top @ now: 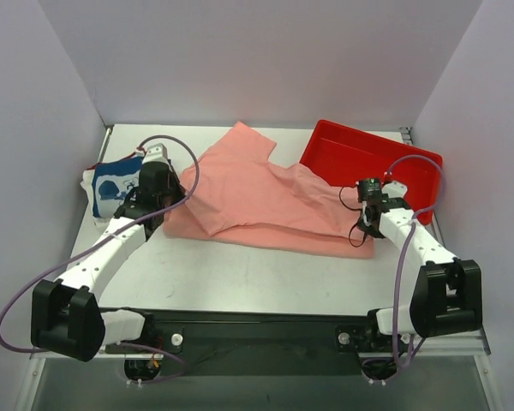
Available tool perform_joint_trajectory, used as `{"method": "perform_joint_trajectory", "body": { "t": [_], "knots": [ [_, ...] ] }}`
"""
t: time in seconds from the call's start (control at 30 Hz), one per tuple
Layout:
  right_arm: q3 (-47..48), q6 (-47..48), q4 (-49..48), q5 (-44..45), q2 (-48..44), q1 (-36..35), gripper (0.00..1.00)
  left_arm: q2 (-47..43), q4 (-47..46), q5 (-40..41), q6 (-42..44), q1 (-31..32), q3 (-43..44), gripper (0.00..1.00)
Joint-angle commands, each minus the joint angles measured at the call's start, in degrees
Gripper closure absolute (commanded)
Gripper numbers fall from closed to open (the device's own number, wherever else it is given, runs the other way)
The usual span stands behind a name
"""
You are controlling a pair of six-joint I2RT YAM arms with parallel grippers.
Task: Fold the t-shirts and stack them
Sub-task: Fold the flattened tshirt in 1/3 of the way
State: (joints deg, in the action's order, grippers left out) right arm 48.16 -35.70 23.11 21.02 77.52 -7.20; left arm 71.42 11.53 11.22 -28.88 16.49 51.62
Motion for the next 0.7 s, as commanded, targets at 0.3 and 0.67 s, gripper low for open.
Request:
{"method": "perform_joint_trajectory", "body": {
  "t": [0.3, 0.67],
  "knots": [
    [4.39, 1.25, -0.53, 0.96, 5.63, 1.84, 1.00, 9.88, -6.26, -4.19, 2.60, -2.16, 9.73, 1.00],
    [8.70, 2.74, -0.09, -3.26, 4.32, 4.21, 0.47, 18.58, -4.68, -4.81, 3.13, -2.52, 18.87, 0.22]
  ]
}}
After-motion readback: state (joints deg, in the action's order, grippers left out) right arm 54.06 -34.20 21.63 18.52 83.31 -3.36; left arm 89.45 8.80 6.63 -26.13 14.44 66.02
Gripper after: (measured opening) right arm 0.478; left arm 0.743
